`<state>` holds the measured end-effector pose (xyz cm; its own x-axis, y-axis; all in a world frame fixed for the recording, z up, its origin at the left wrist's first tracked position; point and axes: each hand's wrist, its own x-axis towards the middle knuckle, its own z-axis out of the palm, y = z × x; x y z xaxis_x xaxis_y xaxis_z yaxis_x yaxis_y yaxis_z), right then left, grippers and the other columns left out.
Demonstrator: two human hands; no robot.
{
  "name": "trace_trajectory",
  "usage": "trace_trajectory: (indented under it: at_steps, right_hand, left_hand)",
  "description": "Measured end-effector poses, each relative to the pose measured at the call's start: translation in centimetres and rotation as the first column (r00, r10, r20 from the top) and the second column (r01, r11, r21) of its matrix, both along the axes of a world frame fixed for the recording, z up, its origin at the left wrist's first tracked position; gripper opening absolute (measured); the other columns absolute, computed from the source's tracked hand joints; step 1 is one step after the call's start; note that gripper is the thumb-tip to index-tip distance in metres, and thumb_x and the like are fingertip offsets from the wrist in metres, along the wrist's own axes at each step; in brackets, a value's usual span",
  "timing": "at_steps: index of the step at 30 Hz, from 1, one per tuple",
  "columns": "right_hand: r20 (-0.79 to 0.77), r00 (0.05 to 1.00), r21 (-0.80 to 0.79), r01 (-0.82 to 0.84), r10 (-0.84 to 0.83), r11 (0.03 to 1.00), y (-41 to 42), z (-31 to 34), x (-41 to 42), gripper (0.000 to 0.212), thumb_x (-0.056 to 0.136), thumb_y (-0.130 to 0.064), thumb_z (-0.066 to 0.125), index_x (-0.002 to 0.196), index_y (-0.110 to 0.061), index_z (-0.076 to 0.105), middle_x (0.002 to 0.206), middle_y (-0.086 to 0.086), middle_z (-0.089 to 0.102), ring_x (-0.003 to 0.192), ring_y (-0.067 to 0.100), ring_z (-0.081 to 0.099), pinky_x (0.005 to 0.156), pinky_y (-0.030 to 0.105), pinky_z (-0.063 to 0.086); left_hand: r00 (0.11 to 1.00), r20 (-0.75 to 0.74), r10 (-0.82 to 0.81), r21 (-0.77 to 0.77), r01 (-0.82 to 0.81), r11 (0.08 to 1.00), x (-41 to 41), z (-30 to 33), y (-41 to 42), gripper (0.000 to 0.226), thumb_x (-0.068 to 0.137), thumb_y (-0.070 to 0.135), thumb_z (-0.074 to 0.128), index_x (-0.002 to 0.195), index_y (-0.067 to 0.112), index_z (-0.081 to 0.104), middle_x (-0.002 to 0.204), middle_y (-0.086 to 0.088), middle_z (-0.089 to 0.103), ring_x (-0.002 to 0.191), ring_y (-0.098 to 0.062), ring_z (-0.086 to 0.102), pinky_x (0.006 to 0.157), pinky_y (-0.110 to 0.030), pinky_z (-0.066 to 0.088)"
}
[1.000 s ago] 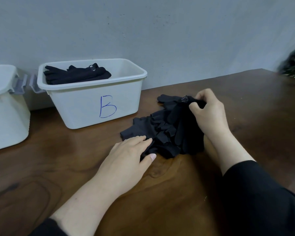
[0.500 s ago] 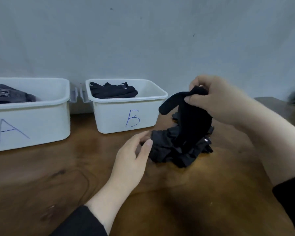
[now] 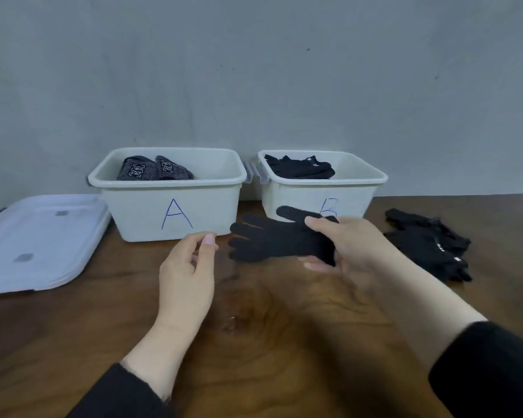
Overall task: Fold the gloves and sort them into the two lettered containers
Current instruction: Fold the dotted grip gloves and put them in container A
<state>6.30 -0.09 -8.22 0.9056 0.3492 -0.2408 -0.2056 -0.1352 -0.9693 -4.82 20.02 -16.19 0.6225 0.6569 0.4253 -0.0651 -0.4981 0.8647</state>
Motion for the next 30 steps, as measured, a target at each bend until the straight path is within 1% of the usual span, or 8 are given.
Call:
trace_trajectory:
  at_steps: [3, 7, 10, 12, 15, 22, 27, 30]
  right_hand:
    - [-0.085, 0.995, -0.367, -0.088, 0.061, 0.926, -0.5, -4.0, -2.8, 0.049, 0.094, -0.046, 0.067, 0.114, -0.002, 0.058, 0.094, 0.020, 0.074, 0.071, 0.029, 0.076, 0.060, 0.035, 0.062]
    - [0.277, 0.921, -0.815, 0.073, 0.275, 0.576, -2.0, -6.4, -3.4, 0.047, 0.092, -0.066, 0.054, 0.087, -0.020, 0.066, 0.062, -0.003, 0.072, 0.052, 0.010, 0.064, 0.052, 0.025, 0.051]
    - [0.567, 0.740, -0.727, 0.243, 0.362, 0.642, -2.6, -7.7, -3.5, 0.028, 0.091, -0.059, 0.061, 0.085, -0.031, 0.060, 0.080, -0.011, 0.065, 0.074, 0.005, 0.061, 0.061, 0.022, 0.048]
    - [0.657, 0.641, -0.621, 0.162, 0.397, 0.767, -2.9, -9.1, -3.0, 0.018, 0.091, -0.048, 0.067, 0.102, -0.035, 0.061, 0.102, -0.019, 0.058, 0.093, 0.002, 0.059, 0.077, 0.016, 0.048]
    - [0.641, 0.602, -0.582, -0.022, 0.476, 0.813, -3.5, -10.2, -2.3, 0.018, 0.094, -0.042, 0.066, 0.109, -0.034, 0.071, 0.116, -0.026, 0.056, 0.113, -0.006, 0.054, 0.093, 0.007, 0.038]
    - [0.622, 0.558, -0.583, -0.138, 0.550, 0.800, -4.1, -9.9, -3.3, 0.024, 0.097, -0.041, 0.062, 0.086, -0.025, 0.076, 0.100, -0.019, 0.064, 0.096, 0.004, 0.064, 0.082, 0.015, 0.048]
    - [0.655, 0.439, -0.644, -0.102, 0.615, 0.759, -4.0, -9.9, -3.3, 0.024, 0.098, -0.045, 0.056, 0.091, -0.032, 0.076, 0.104, -0.024, 0.059, 0.111, 0.002, 0.052, 0.096, 0.017, 0.037]
    - [0.635, 0.455, -0.645, -0.132, 0.624, 0.752, -4.0, -10.1, -3.1, 0.030, 0.099, -0.047, 0.052, 0.091, -0.031, 0.076, 0.105, -0.024, 0.061, 0.113, 0.001, 0.051, 0.100, 0.022, 0.034]
  left_hand:
    - [0.998, -0.057, 0.002, 0.080, 0.003, 0.997, -0.2, -0.4, 1.5, 0.021, 0.101, 0.034, 0.046, 0.098, 0.028, 0.066, 0.091, 0.016, 0.065, 0.086, 0.002, 0.056, 0.071, -0.012, 0.040]
    - [0.943, -0.327, -0.056, 0.253, 0.144, 0.957, 0.8, -1.5, 1.4, 0.019, 0.099, 0.038, 0.049, 0.101, 0.029, 0.066, 0.095, 0.015, 0.063, 0.090, -0.005, 0.058, 0.083, -0.029, 0.048]
    - [0.817, -0.577, 0.020, 0.418, 0.274, 0.866, 1.1, -2.0, 0.2, 0.030, 0.097, 0.053, 0.048, 0.116, 0.036, 0.064, 0.112, 0.013, 0.060, 0.105, -0.011, 0.054, 0.094, -0.035, 0.042]
    - [0.792, -0.609, 0.053, 0.460, 0.298, 0.837, 1.0, -2.1, -0.5, 0.040, 0.095, 0.059, 0.048, 0.126, 0.036, 0.059, 0.123, 0.012, 0.057, 0.112, -0.012, 0.051, 0.097, -0.034, 0.038]
    - [0.811, -0.585, -0.024, 0.424, 0.331, 0.843, 0.9, -2.3, -1.0, 0.046, 0.093, 0.058, 0.053, 0.133, 0.033, 0.057, 0.133, 0.013, 0.053, 0.121, -0.010, 0.049, 0.103, -0.032, 0.038]
    - [0.803, -0.573, -0.161, 0.321, 0.401, 0.858, 1.8, -2.7, 0.0, 0.041, 0.095, 0.043, 0.059, 0.135, 0.031, 0.057, 0.144, 0.014, 0.046, 0.130, -0.009, 0.046, 0.109, -0.027, 0.035]
    - [0.806, -0.587, -0.071, 0.372, 0.347, 0.861, 1.7, -2.8, 0.4, 0.038, 0.095, 0.048, 0.057, 0.130, 0.034, 0.060, 0.145, 0.013, 0.045, 0.132, -0.011, 0.043, 0.111, -0.035, 0.030]
    - [0.827, -0.556, -0.078, 0.407, 0.353, 0.842, 1.5, -2.7, 0.0, 0.033, 0.094, 0.048, 0.058, 0.123, 0.034, 0.064, 0.142, 0.013, 0.047, 0.131, -0.011, 0.043, 0.110, -0.036, 0.028]
